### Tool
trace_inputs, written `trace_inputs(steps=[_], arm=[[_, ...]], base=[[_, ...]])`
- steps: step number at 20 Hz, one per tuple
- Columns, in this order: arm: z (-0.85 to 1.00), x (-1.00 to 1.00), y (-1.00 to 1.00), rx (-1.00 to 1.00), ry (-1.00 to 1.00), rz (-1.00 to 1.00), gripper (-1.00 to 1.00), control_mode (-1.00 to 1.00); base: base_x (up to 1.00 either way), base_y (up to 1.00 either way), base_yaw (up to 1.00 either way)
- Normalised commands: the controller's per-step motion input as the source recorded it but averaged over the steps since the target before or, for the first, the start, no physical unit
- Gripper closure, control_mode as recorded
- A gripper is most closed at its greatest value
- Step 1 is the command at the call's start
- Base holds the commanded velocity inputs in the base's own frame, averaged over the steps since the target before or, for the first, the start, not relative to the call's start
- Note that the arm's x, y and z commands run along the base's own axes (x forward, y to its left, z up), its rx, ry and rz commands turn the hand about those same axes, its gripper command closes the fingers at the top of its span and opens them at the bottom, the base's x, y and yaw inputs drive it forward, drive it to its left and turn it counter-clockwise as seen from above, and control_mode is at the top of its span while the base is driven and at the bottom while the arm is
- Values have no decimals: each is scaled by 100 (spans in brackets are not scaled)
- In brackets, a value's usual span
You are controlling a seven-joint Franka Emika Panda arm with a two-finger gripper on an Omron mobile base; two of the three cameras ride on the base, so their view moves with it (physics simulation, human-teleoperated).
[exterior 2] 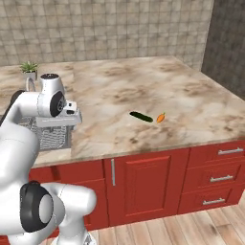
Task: Place the two vegetables and bowl onto the tray for setting up a vegetable dip station.
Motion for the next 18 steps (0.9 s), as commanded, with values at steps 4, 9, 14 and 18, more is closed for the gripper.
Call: trace_inputs(steps=[4,9,14,18], arm=[[0,0,0,0,0,0,-100,100],[0,0,0,0,0,0,-100,100],[0,0,0,0,0,0,-100,100],[0,0,0,0,0,0,-100,100]], base=[[26,-80,15],[42,-63,20],[54,-41,23],[45,-27,19]])
